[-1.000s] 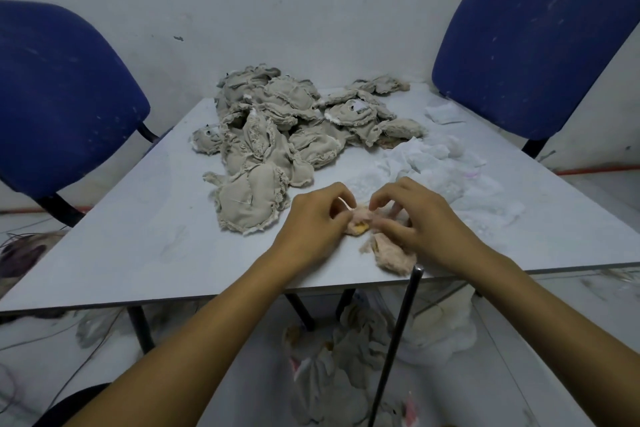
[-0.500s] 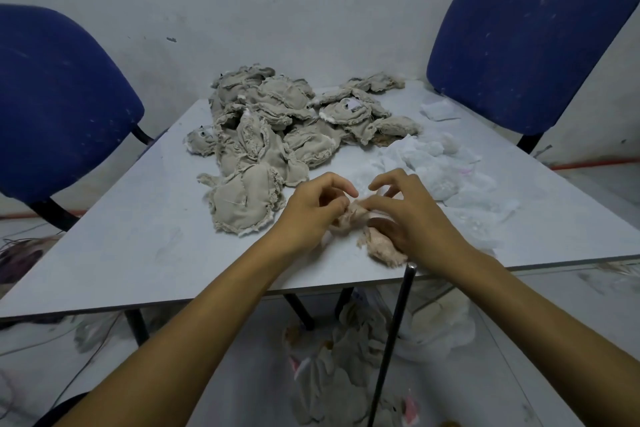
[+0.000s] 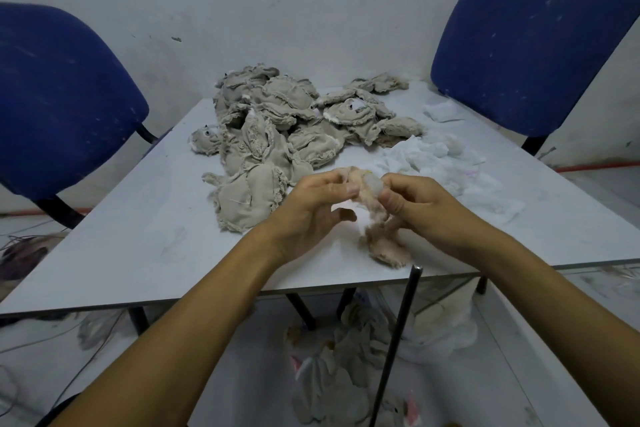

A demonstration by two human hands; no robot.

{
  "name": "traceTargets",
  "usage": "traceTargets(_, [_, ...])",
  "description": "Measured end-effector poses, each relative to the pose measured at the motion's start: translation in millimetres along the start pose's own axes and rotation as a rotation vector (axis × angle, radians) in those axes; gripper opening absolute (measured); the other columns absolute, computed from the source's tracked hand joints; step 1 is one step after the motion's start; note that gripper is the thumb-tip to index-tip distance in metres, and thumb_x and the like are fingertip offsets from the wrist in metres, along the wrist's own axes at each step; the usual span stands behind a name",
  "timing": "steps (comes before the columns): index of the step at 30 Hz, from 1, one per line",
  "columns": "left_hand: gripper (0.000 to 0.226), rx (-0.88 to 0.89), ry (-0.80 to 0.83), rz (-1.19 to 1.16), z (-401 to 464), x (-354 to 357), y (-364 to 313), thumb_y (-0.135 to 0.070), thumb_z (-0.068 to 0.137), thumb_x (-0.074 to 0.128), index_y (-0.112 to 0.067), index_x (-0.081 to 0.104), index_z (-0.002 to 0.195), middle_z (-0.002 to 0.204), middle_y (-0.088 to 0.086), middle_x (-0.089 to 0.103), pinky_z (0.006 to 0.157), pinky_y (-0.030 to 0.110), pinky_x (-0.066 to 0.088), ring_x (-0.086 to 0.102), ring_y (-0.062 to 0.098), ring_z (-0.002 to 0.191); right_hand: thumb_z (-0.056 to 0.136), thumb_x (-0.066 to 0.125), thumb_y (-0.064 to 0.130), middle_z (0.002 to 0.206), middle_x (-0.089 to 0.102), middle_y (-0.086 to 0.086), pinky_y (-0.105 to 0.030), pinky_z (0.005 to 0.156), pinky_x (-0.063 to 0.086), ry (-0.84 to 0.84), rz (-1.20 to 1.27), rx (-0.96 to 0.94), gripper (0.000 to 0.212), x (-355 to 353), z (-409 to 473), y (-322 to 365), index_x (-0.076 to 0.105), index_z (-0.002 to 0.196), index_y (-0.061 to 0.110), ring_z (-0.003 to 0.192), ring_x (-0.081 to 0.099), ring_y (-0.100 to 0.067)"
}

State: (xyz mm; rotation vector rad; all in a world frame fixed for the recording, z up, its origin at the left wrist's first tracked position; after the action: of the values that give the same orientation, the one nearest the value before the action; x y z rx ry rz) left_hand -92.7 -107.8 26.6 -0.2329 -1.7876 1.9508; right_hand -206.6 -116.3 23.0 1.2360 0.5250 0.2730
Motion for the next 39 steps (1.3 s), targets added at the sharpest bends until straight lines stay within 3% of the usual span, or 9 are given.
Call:
traceTargets(2, [0.016, 0.027, -0.009, -0.075, 0, 1, 0, -0.011, 0.085, 0.059, -0.001, 0.059, 0.096, 0.094, 0.008, 0.063, 0.074, 0.028, 0.047, 0.062, 0.016, 0.087, 0.081, 0.077, 0.040, 0.078, 0.060, 0.006, -0.028, 0.070, 0.053, 0.099, 0.245, 0.036, 0.040, 6, -4, -1, 0.066, 0.093, 0.003, 0.074, 0.058, -0.009])
traceTargets(5, [0.010, 0.083, -0.086, -0.113, -1, -1, -3, -0.005, 0.080, 0.068, -0.007, 0.059, 0.084, 0.087, 0.008, 0.063, 0.067, 0.027, 0.048, 0.060, 0.018, 0.080, 0.076, 0.081, 0.012, 0.084, 0.067, -0.002, -0.023, 0.069, 0.054, 0.120, 0.314, 0.012, 0.020, 7, -6, 4, 0.074, 0.094, 0.010, 0.078, 0.063, -0.012])
traceTargets(12, [0.024, 0.487, -0.560, 0.795, -28, 2, -36, -0.007, 0.079, 0.064, -0.016, 0.044, 0.070, 0.067, -0.002, 0.048, 0.055, 0.024, 0.039, 0.046, 0.011, 0.062, 0.077, 0.081, 0.023, 0.070, 0.065, -0.004, -0.023, 0.064, 0.054, -0.275, 0.067, -0.038, 0.023, -8, -8, 1, 0.067, 0.077, 0.004, 0.069, 0.064, -0.014])
traceTargets(18, [0.023, 0.609, -0.627, 0.858, -43, 13, -28, -0.001, 0.084, 0.061, -0.016, 0.045, 0.076, 0.082, -0.009, 0.040, 0.060, 0.016, 0.038, 0.042, 0.007, 0.073, 0.085, 0.074, 0.007, 0.076, 0.068, -0.006, -0.030, 0.065, 0.060, -0.414, 0.010, -0.058, 0.015, -9, -14, 0, 0.069, 0.073, 0.013, 0.077, 0.067, -0.016])
traceTargets(22, [0.010, 0.449, -0.432, 0.735, -34, 12, -11, -0.018, 0.082, 0.062, -0.013, 0.055, 0.084, 0.093, -0.004, 0.047, 0.076, 0.020, 0.048, 0.053, 0.009, 0.086, 0.080, 0.070, 0.006, 0.067, 0.059, -0.011, -0.038, 0.059, 0.058, -0.527, -0.171, -0.079, 0.023, -16, -26, 4, 0.055, 0.063, 0.011, 0.067, 0.062, -0.022])
traceTargets(26, [0.022, 0.139, -0.258, 0.092, -28, 10, 12, -0.020, 0.085, 0.065, -0.024, 0.056, 0.105, 0.092, 0.004, 0.062, 0.081, 0.039, 0.054, 0.063, 0.019, 0.088, 0.073, 0.075, -0.009, 0.074, 0.056, -0.012, -0.051, 0.071, 0.049, -0.443, -0.295, -0.201, 0.035, -11, -35, 21, 0.047, 0.061, 0.008, 0.076, 0.056, -0.034])
traceTargets(30, [0.026, 0.152, -0.214, 0.398, -32, 13, 3, 0.001, 0.089, 0.067, -0.021, 0.064, 0.103, 0.092, 0.004, 0.063, 0.072, 0.028, 0.057, 0.063, 0.013, 0.081, 0.071, 0.070, 0.003, 0.077, 0.052, -0.010, -0.050, 0.068, 0.047, -0.430, -0.378, -0.278, 0.026, -3, -42, 35, 0.047, 0.064, 0.015, 0.074, 0.053, -0.031])
traceTargets(34, [0.022, 0.027, -0.222, 0.225, -33, 14, 15, 0.003, 0.088, 0.066, -0.017, 0.068, 0.096, 0.074, -0.005, 0.064, 0.072, 0.036, 0.058, 0.063, 0.016, 0.071, 0.075, 0.068, 0.013, 0.092, 0.051, -0.007, -0.030, 0.070, 0.049, -0.331, -0.290, -0.194, 0.016, 4, -39, 29, 0.053, 0.076, 0.019, 0.084, 0.058, -0.019])
traceTargets(39, [0.022, -0.045, -0.081, 0.340, -35, 3, 5, -0.016, 0.099, 0.056, -0.019, 0.077, 0.092, 0.085, 0.007, 0.067, 0.061, 0.024, 0.049, 0.059, 0.014, 0.074, 0.084, 0.074, 0.021, 0.115, 0.059, 0.010, -0.024, 0.079, 0.054, -0.129, -0.399, -0.086, 0.031, -14, -40, 24, 0.063, 0.110, 0.034, 0.104, 0.060, -0.008])
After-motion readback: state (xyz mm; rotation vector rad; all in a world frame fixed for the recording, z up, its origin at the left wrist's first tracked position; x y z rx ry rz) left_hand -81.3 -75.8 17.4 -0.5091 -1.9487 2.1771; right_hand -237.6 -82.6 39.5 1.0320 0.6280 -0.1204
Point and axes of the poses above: each hand's wrist, its own z-axis towards the middle knuckle, its own x-axis out of the palm, y = z × x, the point moved 9 cm from there along z, towards the middle knuckle
